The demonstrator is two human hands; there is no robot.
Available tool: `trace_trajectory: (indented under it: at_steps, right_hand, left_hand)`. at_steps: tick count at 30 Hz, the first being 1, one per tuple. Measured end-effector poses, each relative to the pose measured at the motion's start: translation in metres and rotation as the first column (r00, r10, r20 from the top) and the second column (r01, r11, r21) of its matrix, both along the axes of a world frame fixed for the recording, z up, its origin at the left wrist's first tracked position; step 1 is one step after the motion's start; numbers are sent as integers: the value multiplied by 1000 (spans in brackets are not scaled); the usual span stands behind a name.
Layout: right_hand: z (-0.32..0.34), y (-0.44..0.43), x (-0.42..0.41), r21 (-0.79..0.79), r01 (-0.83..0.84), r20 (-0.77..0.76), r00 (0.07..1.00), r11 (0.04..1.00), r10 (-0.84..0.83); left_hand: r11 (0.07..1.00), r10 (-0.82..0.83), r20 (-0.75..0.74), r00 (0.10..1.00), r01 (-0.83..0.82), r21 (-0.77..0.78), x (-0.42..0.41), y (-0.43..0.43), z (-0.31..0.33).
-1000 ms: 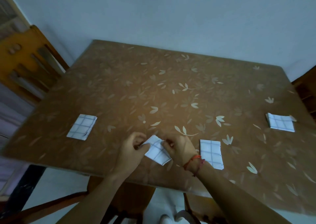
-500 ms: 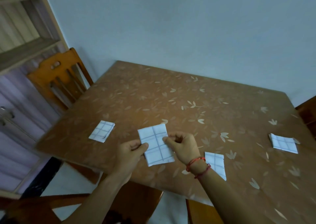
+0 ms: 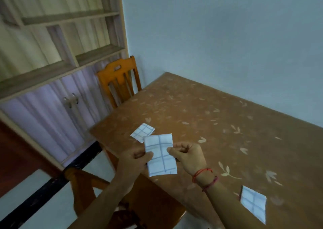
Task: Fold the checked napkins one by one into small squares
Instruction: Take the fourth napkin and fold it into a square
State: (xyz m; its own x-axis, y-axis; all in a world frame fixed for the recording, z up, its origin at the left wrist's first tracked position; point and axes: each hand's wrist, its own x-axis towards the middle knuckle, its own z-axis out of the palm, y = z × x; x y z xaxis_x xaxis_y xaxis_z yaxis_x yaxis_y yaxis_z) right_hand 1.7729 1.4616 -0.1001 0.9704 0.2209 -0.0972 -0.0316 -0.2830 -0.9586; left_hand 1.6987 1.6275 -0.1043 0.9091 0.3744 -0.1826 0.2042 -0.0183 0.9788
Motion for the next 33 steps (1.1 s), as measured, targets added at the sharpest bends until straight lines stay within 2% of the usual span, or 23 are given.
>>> trace_trajectory:
  at_steps: [4,7,12,15,25,33]
  right_hand:
    - [4,58,-8,9,-164,12,986,986,164]
    - [7,105,-25,62,-246,-25,968,967,248]
    - [12,179,-60,77,-446,-11,894,892,448]
    - [14,223,-84,99,-504,-17,861,858,508]
    - [12,352,-150,132,-562,-11,823,817,568]
    - [28,415,-143,167,-598,-4,795,784,607]
  left_hand:
    - [980,173,-31,984,-175,-92,-38,45,3]
    - [958,269,-18,963,-269,-103,-72,78,6]
    - [887,434,22,901,-422,-186,-128,130,8]
    - [855,498,42,866,-483,-186,-157,167,7]
    - [828,553,36,832,-544,-139,-228,291,6]
    - [834,545,46,837,-535,-134,-226,355,3]
